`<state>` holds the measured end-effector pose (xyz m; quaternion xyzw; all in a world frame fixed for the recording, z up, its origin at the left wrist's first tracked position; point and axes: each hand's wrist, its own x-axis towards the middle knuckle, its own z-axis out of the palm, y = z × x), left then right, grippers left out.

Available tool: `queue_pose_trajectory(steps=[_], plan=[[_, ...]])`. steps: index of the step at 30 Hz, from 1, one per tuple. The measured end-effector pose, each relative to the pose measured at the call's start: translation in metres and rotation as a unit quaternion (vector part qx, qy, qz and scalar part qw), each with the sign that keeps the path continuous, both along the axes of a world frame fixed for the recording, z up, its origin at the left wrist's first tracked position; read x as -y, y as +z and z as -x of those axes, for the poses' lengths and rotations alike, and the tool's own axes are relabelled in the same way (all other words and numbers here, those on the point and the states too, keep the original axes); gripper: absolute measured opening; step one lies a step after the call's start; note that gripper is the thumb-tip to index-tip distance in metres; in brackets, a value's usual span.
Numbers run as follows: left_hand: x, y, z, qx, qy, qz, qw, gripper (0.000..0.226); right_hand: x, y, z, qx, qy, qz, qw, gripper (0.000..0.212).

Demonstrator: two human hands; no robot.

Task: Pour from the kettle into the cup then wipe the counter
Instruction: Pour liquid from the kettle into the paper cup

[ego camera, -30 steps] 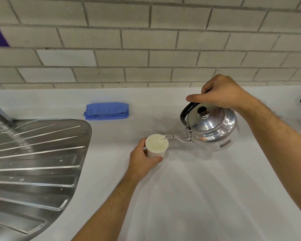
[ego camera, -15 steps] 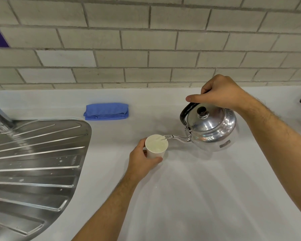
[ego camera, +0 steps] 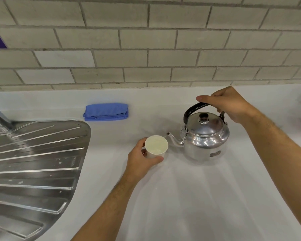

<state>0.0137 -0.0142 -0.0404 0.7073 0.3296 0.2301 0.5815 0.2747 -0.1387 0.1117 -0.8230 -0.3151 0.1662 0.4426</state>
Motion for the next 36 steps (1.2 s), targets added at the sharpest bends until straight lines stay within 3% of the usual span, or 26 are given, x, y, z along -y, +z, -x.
queue_pose_trajectory(steps=[9, 17, 27, 36], plan=[[-0.003, -0.001, -0.001, -0.008, -0.008, 0.005, 1.000, 0.070, -0.020, -0.006, -0.032, -0.089, -0.185, -0.114, 0.972, 0.063], [-0.004, -0.002, -0.001, -0.009, -0.006, 0.005, 1.000, 0.067, -0.065, -0.031, -0.065, -0.096, -0.240, -0.152, 0.954, 0.053], [-0.007, 0.000, 0.000, -0.017, -0.025, -0.009, 1.000, 0.070, -0.085, -0.045, -0.098, -0.085, -0.245, -0.110, 0.960, 0.047], [-0.017, 0.000, 0.004, -0.070, -0.054, -0.044, 0.995, 0.073, -0.081, -0.051, -0.107, -0.039, -0.173, -0.078, 0.981, 0.045]])
